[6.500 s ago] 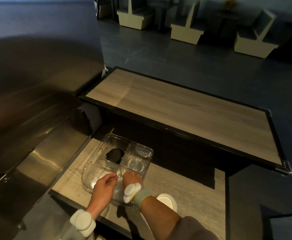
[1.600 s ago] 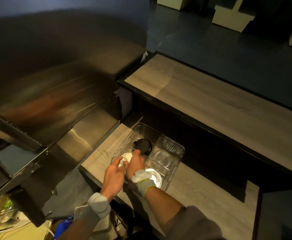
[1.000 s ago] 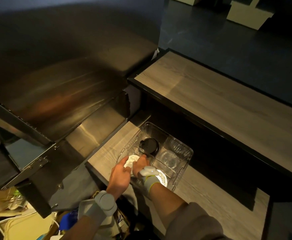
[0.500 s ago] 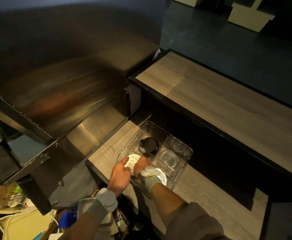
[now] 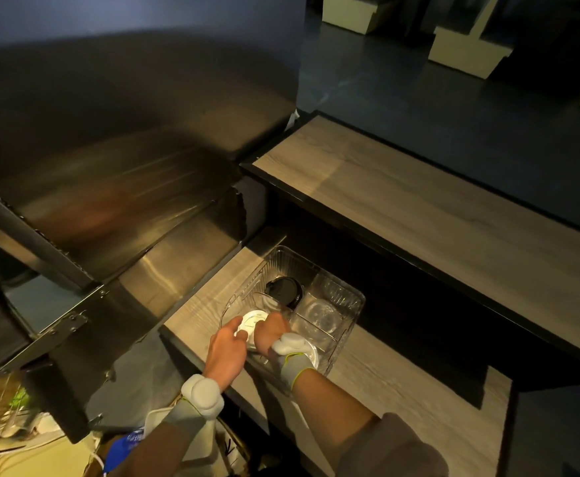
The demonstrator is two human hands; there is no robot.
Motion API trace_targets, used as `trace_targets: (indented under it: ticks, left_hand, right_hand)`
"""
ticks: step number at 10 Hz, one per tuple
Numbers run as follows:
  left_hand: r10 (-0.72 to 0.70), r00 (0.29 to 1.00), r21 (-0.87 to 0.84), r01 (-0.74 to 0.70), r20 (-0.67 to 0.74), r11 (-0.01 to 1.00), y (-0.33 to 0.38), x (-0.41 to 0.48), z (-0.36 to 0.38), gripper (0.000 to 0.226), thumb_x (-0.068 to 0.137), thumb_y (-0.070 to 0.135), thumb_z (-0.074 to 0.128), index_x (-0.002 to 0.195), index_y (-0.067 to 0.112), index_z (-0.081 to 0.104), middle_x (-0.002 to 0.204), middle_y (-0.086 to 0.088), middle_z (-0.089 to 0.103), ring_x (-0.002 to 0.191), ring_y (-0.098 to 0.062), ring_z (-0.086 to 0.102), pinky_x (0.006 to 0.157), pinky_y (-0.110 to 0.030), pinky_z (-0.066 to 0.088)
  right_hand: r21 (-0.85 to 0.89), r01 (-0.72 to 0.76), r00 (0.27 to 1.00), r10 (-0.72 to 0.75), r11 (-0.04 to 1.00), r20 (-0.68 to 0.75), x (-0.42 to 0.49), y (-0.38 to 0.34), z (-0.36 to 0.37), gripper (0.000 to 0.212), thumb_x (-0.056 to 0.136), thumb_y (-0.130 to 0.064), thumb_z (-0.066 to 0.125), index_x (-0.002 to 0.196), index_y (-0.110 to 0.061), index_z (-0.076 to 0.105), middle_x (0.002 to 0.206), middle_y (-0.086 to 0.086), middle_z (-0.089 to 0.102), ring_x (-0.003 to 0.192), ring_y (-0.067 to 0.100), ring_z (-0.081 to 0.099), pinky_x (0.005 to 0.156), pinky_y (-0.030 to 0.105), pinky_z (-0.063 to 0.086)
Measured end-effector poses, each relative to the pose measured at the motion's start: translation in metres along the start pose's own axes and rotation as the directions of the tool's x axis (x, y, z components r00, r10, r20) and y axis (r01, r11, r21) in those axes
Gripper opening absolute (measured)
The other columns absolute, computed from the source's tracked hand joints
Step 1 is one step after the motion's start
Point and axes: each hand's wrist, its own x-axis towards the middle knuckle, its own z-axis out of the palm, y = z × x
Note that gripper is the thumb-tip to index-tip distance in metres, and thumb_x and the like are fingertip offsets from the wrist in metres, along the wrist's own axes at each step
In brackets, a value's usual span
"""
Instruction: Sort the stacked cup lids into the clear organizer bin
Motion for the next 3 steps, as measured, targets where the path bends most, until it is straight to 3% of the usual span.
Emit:
trace_targets:
  ticks: [1, 2, 3]
  left_hand:
    - [0.028, 0.999, -0.030, -0.029, -0.033, 0.999, 0.003, -0.005, 0.002, 0.043, 0.099, 0.015, 0.046, 0.142, 0.013, 0.051, 0.143, -0.011, 0.056, 0.128, -0.026, 0.051, 0.104, -0.033, 0.038]
    - [0.099, 0.993, -0.034, -0.101, -0.060, 0.994, 0.013, -0.014, 0.006, 0.039, 0.100, 0.018, 0.047, 0.138, 0.016, 0.055, 0.136, -0.008, 0.060, 0.107, -0.014, 0.052, 0.089, -0.025, 0.039]
    - [0.201, 0.977, -0.095, -0.208, -0.075, 0.974, 0.025, -0.025, 0.011, 0.035, 0.100, 0.018, 0.048, 0.133, 0.017, 0.059, 0.131, -0.008, 0.064, 0.105, -0.015, 0.059, 0.084, -0.022, 0.047]
  right_hand:
    - [0.090, -0.051, 0.995, 0.058, 0.995, -0.076, -0.014, 0.000, -0.009, 0.039, 0.093, -0.025, 0.049, 0.122, -0.001, 0.060, 0.132, 0.022, 0.059, 0.124, 0.037, 0.054, 0.097, 0.034, 0.044]
    - [0.217, 0.004, 0.996, 0.016, 0.976, -0.091, -0.044, 0.008, -0.030, 0.038, 0.090, -0.029, 0.050, 0.120, -0.011, 0.065, 0.124, 0.014, 0.066, 0.116, 0.032, 0.059, 0.098, 0.035, 0.046]
    - [0.382, 0.076, 0.993, -0.033, 0.921, -0.117, -0.076, 0.032, -0.050, 0.026, 0.094, -0.028, 0.052, 0.109, -0.018, 0.070, 0.105, 0.002, 0.072, 0.095, 0.018, 0.066, 0.089, 0.035, 0.053]
